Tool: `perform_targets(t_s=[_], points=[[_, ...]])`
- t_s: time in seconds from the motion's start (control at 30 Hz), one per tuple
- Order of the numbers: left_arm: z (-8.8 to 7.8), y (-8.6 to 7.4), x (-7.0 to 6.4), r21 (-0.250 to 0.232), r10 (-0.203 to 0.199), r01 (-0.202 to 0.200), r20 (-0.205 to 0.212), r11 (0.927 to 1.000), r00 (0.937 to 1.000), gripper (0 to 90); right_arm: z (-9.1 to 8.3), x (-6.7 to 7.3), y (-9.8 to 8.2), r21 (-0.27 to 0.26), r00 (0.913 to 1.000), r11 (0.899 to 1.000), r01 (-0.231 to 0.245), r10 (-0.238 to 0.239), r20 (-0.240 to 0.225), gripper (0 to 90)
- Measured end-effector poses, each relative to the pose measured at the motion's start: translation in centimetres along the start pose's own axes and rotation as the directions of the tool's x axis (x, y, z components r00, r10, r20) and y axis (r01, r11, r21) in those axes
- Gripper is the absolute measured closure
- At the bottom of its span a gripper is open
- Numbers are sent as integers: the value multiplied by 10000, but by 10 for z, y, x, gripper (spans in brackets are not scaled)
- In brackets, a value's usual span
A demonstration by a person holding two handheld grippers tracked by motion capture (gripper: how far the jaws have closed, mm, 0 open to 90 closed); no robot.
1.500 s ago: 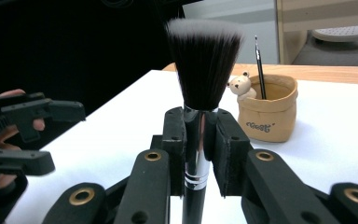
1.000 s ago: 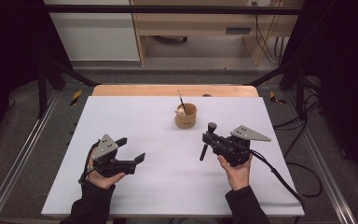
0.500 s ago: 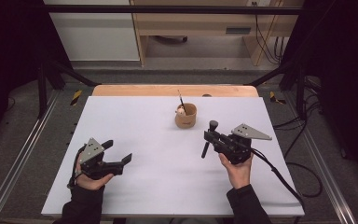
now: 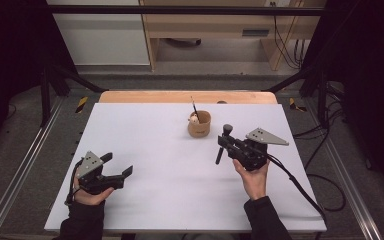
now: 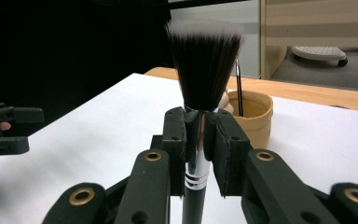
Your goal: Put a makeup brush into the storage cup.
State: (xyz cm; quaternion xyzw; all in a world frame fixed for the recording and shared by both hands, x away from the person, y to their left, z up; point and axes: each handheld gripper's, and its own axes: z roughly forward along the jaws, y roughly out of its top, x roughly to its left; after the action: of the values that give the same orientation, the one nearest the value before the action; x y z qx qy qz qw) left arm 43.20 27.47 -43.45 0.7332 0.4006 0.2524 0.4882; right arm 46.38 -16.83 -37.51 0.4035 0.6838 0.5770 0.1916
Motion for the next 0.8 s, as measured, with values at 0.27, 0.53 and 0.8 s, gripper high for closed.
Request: perform_targets(t_s=[0.27,0.53,0.8], points=[[-2,-4,4,36,-35,35,-10,10000,10000,94,9,0,5,-83,9997,9998,166,-165,191,770],[-4,-7,7,49,56,-56,102,10000,9999,94,22,-1,15,-112,9992,9996,240,-237,307,770],[-3,-7,6,70,198,-199,251,9998,9995,93,35,-3,27,-206,9983,9991,362,-352,466,770]])
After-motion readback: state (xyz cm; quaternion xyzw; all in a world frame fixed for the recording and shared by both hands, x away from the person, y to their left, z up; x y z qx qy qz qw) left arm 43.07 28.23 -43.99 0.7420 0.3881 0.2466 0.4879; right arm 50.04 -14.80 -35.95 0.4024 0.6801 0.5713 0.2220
